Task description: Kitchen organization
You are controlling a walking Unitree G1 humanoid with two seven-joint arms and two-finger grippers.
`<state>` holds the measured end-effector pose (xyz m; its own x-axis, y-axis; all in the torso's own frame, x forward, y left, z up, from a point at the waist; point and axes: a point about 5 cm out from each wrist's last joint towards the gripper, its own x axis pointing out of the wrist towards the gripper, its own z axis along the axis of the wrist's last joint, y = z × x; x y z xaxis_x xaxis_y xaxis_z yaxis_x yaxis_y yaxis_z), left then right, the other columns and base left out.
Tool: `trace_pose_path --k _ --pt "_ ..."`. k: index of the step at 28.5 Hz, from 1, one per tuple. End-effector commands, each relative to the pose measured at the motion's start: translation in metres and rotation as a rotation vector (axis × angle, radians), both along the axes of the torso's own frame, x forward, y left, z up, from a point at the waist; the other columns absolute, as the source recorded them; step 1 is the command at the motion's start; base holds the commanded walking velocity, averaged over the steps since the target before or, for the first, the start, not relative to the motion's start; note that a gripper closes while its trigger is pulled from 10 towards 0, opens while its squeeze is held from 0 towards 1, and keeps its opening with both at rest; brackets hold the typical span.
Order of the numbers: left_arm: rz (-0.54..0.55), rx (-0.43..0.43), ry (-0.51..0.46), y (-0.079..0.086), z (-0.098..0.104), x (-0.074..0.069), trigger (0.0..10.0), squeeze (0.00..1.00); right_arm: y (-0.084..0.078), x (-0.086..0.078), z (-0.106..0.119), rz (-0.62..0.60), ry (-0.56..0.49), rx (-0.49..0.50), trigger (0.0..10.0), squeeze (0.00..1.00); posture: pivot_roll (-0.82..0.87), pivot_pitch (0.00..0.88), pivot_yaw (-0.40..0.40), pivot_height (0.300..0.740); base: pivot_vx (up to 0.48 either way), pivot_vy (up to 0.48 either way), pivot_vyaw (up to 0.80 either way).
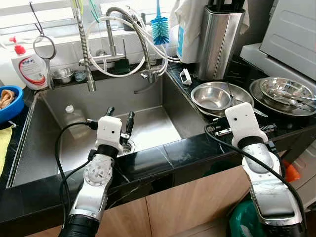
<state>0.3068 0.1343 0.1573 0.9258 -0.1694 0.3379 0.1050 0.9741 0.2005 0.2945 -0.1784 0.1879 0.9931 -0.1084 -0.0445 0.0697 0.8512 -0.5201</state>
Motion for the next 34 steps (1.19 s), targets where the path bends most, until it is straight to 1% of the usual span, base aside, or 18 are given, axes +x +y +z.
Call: trace_pose_path --k 1,3,5,11,16,22,25,29,30,31,32,33,34 --pt "0.009 0.009 0.017 0.001 -0.004 -0.001 10.0 0.0 0.007 0.0 0.0 0.049 0.006 -0.011 10.0 0.0 -0.12 0.0 0.038 0.74 0.0 0.0 0.0" --pt "0.008 0.009 0.017 0.001 -0.004 -0.001 10.0 0.0 0.016 0.001 0.001 0.131 -0.003 -0.084 10.0 0.0 -0.12 0.0 0.038 0.74 0.0 0.0 0.0" --pt "0.009 0.008 0.017 0.001 -0.004 -0.001 10.0 0.0 0.018 0.0 0.0 0.153 0.003 -0.113 10.0 0.0 -0.12 0.0 0.038 0.74 0.0 0.0 0.0" --pt "0.007 0.008 0.014 -0.001 -0.004 -0.001 10.0 0.0 0.027 -0.003 -0.01 0.228 0.061 -0.105 10.0 0.0 -0.12 0.0 0.036 0.74 0.0 0.0 0.0" --pt "0.005 0.008 0.015 -0.001 -0.004 -0.001 10.0 0.0 0.027 -0.005 -0.014 0.25 0.079 -0.135 10.0 0.0 -0.12 0.0 0.036 0.74 0.0 0.0 0.0" --pt "0.005 0.005 0.015 -0.002 -0.004 -0.002 10.0 0.0 0.022 -0.004 -0.014 0.23 0.082 -0.142 10.0 0.0 -0.12 0.0 0.033 0.74 0.0 0.0 0.0" --pt "0.008 0.004 0.014 -0.001 -0.004 -0.002 10.0 0.0 0.021 -0.003 -0.008 0.216 0.049 -0.142 10.0 0.0 -0.12 0.0 0.032 0.74 0.0 0.0 0.0" --pt "0.012 0.005 0.014 0.0 -0.004 -0.002 10.0 0.0 0.024 -0.001 0.004 0.227 -0.019 -0.12 10.0 0.0 -0.12 0.0 0.034 0.74 0.0 0.0 0.0" --pt "0.012 0.005 0.014 0.0 -0.004 -0.002 10.0 0.0 0.025 -0.001 0.007 0.231 -0.034 -0.117 10.0 0.66 -0.12 0.0 0.034 0.74 0.0 0.0 0.0" --pt "0.011 0.005 0.014 0.0 -0.004 -0.002 10.0 0.0 0.029 -0.001 0.01 0.264 -0.049 -0.116 10.0 1.0 -0.13 0.0 0.036 0.74 0.0 0.0 0.0" --pt "0.011 0.005 0.014 0.0 -0.004 -0.002 10.0 0.0 0.03 -0.001 0.011 0.277 -0.054 -0.119 10.0 1.0 -0.13 0.0 0.036 0.74 0.0 0.0 0.0" --pt "0.011 0.005 0.014 0.0 -0.004 -0.002 10.0 0.0 0.032 -0.001 0.013 0.298 -0.066 -0.155 10.0 1.0 -0.13 0.0 0.036 0.74 0.0 0.0 0.0" --pt "0.009 0.006 0.015 -0.001 -0.004 -0.002 10.0 0.0 0.035 -0.003 0.015 0.35 -0.079 -0.251 10.0 1.0 -0.13 0.0 0.036 0.74 0.0 0.0 0.0"
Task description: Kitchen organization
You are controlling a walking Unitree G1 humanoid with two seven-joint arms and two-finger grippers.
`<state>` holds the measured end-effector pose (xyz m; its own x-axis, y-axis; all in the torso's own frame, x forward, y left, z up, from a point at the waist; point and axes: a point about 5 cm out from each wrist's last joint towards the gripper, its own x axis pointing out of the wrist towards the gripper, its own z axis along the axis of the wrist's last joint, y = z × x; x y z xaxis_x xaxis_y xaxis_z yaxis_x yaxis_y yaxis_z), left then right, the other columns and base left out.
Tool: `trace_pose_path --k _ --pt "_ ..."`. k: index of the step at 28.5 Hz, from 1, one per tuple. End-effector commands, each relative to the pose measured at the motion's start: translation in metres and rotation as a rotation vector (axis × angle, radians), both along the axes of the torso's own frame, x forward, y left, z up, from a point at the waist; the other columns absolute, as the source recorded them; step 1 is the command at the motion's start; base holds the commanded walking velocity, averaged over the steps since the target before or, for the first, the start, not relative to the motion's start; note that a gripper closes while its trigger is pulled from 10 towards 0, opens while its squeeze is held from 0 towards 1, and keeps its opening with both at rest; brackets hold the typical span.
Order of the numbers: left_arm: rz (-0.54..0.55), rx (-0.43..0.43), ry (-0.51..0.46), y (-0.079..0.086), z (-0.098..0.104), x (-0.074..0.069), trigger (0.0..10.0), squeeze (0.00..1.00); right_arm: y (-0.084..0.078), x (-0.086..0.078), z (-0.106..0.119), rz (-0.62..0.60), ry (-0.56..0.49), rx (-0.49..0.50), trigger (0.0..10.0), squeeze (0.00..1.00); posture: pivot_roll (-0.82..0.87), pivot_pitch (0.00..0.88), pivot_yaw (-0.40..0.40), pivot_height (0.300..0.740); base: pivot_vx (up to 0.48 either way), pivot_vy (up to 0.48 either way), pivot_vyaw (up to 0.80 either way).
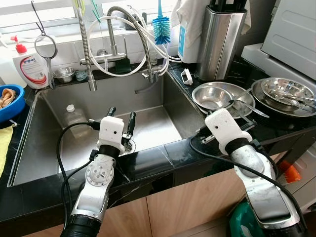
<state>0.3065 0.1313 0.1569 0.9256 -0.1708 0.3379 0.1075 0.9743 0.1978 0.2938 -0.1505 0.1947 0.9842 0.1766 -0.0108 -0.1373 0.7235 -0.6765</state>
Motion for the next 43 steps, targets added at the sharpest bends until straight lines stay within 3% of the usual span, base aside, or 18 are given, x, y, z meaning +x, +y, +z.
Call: trace_pose_path --k 1,3,5,10,11,12,13,14,15,19,20,21,36,43 --pt "0.012 0.008 0.015 0.003 -0.003 -0.002 10.0 0.0 0.01 -0.004 0.007 0.114 -0.044 -0.139 10.0 1.0 -0.13 0.0 0.037 0.74 0.0 0.0 0.0" --pt "0.011 0.008 0.016 0.003 -0.003 -0.001 10.0 0.0 0.011 -0.006 0.005 0.166 -0.039 -0.224 10.0 1.0 -0.13 0.0 0.037 0.74 0.0 0.0 0.0" --pt "0.01 0.009 0.017 0.003 -0.004 -0.001 10.0 0.0 0.006 -0.007 0.007 0.183 -0.033 -0.194 10.0 1.0 -0.13 0.0 0.038 0.74 0.0 0.0 0.0" --pt "0.009 0.009 0.019 0.003 -0.004 -0.001 10.0 0.0 -0.008 -0.006 0.006 0.185 -0.016 -0.348 10.0 1.0 -0.13 0.0 0.039 0.74 0.0 0.0 0.0" --pt "0.009 0.009 0.019 0.003 -0.004 -0.001 10.0 0.0 -0.011 -0.005 0.005 0.184 -0.015 -0.369 10.0 0.67 -0.13 0.0 0.042 0.74 0.0 0.0 0.0" --pt "0.009 0.009 0.019 0.003 -0.004 -0.001 10.0 0.0 -0.012 -0.005 0.005 0.182 -0.014 -0.37 10.0 0.67 -0.13 0.0 0.042 0.74 0.0 0.0 0.0" --pt "0.008 0.01 0.02 0.003 -0.004 -0.001 10.0 0.0 -0.014 -0.004 0.005 0.175 -0.015 -0.374 10.0 0.0 -0.13 0.0 0.044 0.74 0.0 0.0 0.0" --pt "0.008 0.011 0.02 0.003 -0.004 -0.001 10.0 0.0 -0.015 -0.004 0.004 0.174 -0.01 -0.38 10.0 0.0 -0.13 0.0 0.046 0.74 0.0 0.0 0.0" --pt "0.007 0.011 0.021 0.003 -0.004 -0.001 10.0 0.0 -0.016 -0.003 0.004 0.186 -0.004 -0.384 10.0 1.0 -0.13 0.0 0.046 0.74 0.0 0.0 0.0" --pt "0.005 0.012 0.02 0.003 -0.004 -0.001 10.0 0.0 -0.011 -0.004 0.0 0.222 0.01 -0.387 10.0 1.0 -0.13 0.0 0.046 0.74 0.0 0.0 0.0" --pt "0.005 0.013 0.02 0.003 -0.003 0.0 10.0 0.0 -0.011 -0.003 -0.002 0.228 0.021 -0.396 10.0 0.35 -0.13 0.0 0.046 0.74 0.0 0.0 0.0" --pt "0.004 0.013 0.02 0.003 -0.003 0.0 10.0 0.0 -0.013 -0.002 -0.006 0.234 0.041 -0.428 10.0 0.0 -0.13 0.0 0.046 0.74 0.0 0.0 0.0" --pt "0.001 0.015 0.018 0.003 -0.003 -0.001 10.0 0.0 -0.028 0.016 -0.007 0.156 0.058 -0.5 10.0 0.0 -0.13 0.0 0.047 0.74 0.0 0.0 0.0" --pt "-0.003 0.013 0.014 0.002 -0.003 -0.001 10.0 0.0 -0.027 0.022 -0.005 0.134 0.04 -0.505 10.0 0.0 -0.12 0.0 0.048 0.74 0.0 0.0 0.0"
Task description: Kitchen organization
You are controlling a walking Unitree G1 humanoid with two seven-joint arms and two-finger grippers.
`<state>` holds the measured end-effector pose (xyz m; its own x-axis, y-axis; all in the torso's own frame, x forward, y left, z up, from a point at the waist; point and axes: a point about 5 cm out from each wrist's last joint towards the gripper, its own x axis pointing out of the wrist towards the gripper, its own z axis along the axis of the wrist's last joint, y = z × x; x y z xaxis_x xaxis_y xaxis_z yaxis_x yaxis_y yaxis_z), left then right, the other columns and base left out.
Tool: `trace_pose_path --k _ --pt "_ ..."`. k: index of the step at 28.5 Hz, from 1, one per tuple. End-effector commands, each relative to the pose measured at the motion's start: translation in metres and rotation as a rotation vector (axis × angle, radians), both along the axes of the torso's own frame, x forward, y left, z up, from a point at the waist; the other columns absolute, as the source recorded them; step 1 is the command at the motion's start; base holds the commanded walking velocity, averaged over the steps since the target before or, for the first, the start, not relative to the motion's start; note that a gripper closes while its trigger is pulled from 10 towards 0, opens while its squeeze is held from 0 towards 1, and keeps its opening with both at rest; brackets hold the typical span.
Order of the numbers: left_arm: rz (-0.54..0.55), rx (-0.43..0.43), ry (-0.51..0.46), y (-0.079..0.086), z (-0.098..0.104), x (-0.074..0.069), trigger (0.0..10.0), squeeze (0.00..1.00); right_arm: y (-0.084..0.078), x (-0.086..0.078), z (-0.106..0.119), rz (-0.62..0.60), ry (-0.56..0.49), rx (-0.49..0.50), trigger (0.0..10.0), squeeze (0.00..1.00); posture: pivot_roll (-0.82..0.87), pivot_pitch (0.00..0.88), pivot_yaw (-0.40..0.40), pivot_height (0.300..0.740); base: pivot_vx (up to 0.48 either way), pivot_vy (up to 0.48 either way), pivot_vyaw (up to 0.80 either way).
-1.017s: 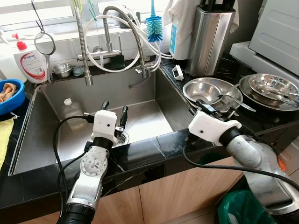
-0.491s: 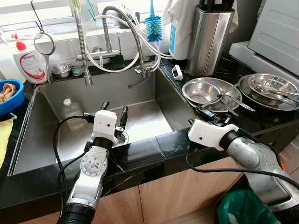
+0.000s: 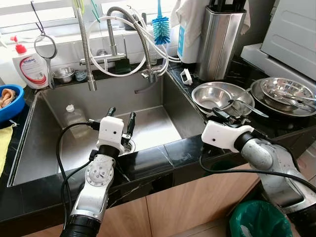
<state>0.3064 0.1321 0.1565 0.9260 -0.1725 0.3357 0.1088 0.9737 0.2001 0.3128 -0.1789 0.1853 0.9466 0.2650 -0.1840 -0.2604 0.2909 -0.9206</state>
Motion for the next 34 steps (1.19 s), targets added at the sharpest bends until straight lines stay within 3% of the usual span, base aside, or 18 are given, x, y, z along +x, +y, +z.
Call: trace_pose_path --k 1,30,31,32,33,34 --pt "-0.002 0.011 0.012 0.001 -0.002 -0.001 10.0 0.0 0.001 0.003 0.004 0.001 -0.023 -0.009 10.0 0.0 -0.12 0.0 0.048 0.74 0.0 0.0 0.0" --pt "0.015 0.007 0.013 0.004 -0.003 -0.002 10.0 0.0 0.005 0.02 0.001 0.031 -0.089 -0.1 10.0 0.0 -0.11 0.0 0.039 0.74 0.0 0.0 0.0" --pt "0.017 0.007 0.014 0.005 -0.003 -0.002 10.0 0.0 0.003 0.02 0.003 0.022 -0.102 -0.108 6.0 0.0 -0.11 0.0 0.039 0.74 0.0 0.0 0.0" --pt "0.018 0.008 0.015 0.005 -0.003 -0.002 10.0 0.0 0.003 0.021 0.004 0.02 -0.107 -0.109 1.1 0.0 -0.1 0.0 0.04 0.74 0.0 0.0 0.0" --pt "0.018 0.008 0.015 0.005 -0.003 -0.002 10.0 0.0 0.003 0.021 0.004 0.02 -0.107 -0.109 1.1 0.0 -0.1 0.0 0.04 0.74 0.0 0.0 0.0" --pt "0.019 0.007 0.015 0.005 -0.003 -0.002 10.0 0.0 0.004 0.021 0.005 0.023 -0.11 -0.107 0.0 0.0 -0.1 0.0 0.04 0.74 0.0 0.0 0.0"
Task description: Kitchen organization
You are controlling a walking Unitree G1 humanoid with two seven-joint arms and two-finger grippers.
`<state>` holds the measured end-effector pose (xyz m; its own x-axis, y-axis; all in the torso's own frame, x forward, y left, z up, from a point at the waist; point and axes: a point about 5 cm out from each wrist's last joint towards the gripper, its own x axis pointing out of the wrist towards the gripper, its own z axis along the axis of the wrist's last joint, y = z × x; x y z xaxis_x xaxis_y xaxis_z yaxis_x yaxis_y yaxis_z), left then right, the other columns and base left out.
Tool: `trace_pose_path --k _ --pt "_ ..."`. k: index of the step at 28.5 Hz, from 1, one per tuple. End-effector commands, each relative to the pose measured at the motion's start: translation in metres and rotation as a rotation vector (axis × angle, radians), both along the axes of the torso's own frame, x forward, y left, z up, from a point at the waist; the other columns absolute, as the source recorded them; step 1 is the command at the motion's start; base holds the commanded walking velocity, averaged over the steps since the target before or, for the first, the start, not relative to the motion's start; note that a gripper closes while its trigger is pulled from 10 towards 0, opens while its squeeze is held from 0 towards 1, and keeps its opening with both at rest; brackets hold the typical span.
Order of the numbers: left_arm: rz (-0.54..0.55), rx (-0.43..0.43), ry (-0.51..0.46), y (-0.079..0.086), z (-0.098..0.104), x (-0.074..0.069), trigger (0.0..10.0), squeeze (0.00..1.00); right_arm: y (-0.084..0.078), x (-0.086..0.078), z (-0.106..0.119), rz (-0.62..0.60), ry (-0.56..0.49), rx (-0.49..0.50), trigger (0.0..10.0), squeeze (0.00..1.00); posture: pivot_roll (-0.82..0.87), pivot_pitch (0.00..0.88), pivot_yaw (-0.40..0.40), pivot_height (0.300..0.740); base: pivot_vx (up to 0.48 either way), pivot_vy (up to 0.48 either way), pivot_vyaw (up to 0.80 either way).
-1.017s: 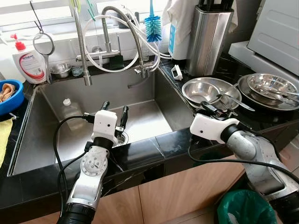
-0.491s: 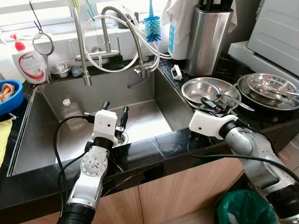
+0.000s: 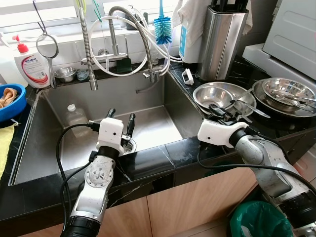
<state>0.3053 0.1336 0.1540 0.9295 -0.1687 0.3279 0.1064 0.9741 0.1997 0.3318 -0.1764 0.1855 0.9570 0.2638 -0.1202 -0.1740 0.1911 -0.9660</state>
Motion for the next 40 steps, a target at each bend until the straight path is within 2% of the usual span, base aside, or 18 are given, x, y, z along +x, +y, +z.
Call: trace_pose_path --k 1,25,29,31,32,34,35,40 --pt "0.015 0.007 0.007 0.004 0.0 0.0 10.0 0.0 0.002 0.003 0.005 0.012 -0.016 -0.005 0.0 0.0 -0.1 0.0 0.04 0.74 0.0 0.0 0.0" --pt "0.015 0.006 0.014 0.004 -0.002 -0.001 10.0 0.0 0.004 0.003 0.002 0.027 -0.014 -0.012 0.0 0.0 -0.1 0.0 0.038 0.74 0.0 0.0 0.0" --pt "0.018 0.004 0.012 0.004 -0.002 -0.001 10.0 0.0 0.006 0.003 0.005 0.052 -0.038 -0.08 0.0 0.0 -0.1 0.0 0.037 0.74 0.0 0.0 0.0" --pt "0.018 0.004 0.012 0.004 -0.002 -0.001 10.0 0.0 0.006 0.003 0.005 0.052 -0.038 -0.08 0.0 0.0 -0.1 0.0 0.037 0.74 0.0 0.0 0.0" --pt "0.017 0.002 0.012 0.003 -0.002 0.0 10.0 0.0 0.006 0.004 0.01 0.068 -0.063 -0.14 0.0 0.0 -0.11 0.0 0.037 0.74 0.0 0.0 0.0" --pt "0.017 0.002 0.012 0.003 -0.002 0.0 10.0 0.0 0.006 0.004 0.01 0.068 -0.063 -0.14 0.0 0.0 -0.11 0.0 0.037 0.74 0.0 0.0 0.0" --pt "0.016 -0.001 0.012 0.003 -0.002 0.0 10.0 0.0 0.005 0.005 0.014 0.085 -0.078 -0.187 0.0 0.0 -0.11 0.0 0.035 0.74 0.0 0.0 0.0" --pt "0.017 -0.004 0.012 0.002 -0.002 0.0 10.0 0.0 0.005 0.006 0.016 0.116 -0.082 -0.23 0.0 0.0 -0.11 0.0 0.033 0.74 0.0 0.0 0.0"
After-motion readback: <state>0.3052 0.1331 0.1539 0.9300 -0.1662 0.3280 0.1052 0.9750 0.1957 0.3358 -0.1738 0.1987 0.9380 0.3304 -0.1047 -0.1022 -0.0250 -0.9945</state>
